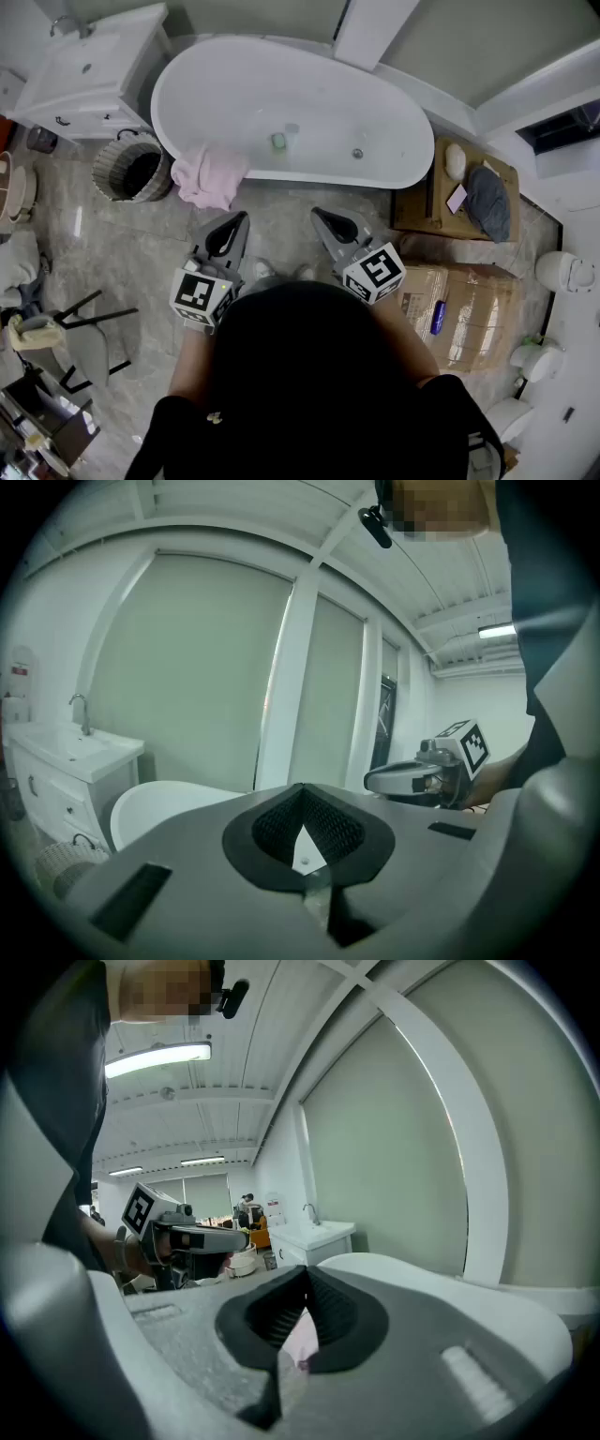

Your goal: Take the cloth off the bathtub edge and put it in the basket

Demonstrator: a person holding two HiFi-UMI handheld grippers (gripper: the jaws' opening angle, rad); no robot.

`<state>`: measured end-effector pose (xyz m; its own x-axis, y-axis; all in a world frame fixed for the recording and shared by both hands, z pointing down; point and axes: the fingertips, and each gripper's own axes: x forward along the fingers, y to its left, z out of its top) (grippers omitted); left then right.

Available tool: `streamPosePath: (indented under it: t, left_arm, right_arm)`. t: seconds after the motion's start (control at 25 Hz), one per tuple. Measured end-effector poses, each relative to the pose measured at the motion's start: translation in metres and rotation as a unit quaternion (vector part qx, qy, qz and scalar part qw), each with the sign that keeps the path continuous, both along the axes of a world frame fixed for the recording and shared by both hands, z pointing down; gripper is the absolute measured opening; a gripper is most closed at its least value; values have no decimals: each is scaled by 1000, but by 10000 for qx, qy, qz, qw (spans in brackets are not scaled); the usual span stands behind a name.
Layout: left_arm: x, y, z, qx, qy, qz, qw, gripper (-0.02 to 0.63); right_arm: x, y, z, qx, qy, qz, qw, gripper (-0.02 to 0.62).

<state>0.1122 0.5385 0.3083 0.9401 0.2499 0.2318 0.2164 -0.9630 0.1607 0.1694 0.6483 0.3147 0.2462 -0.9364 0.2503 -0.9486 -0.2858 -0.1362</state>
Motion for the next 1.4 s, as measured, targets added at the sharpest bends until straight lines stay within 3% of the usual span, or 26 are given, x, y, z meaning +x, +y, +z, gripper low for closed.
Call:
streamPosePath:
  t: [0.36,0.72,1.04,1.4]
  left_arm:
    - [-25,-54,10,-110,68,-128,9998,12]
    - [-70,-126,33,-128,-113,-925,9956,12]
    - [-82,-188,53,-190,-306,-1850,9821,12]
    - [-53,-257,64,-251,-592,-2892,9551,12]
  right_arm:
    - [-16,-54,-1,106,7,-125,9999,-3]
    - [-18,-123,17,-27,-52,-587,9983,-3]
    - [1,-203,41,-79,-194,-1374,9903,-3]
    - [50,-302,74,-419,-451,-2396,9689,-3]
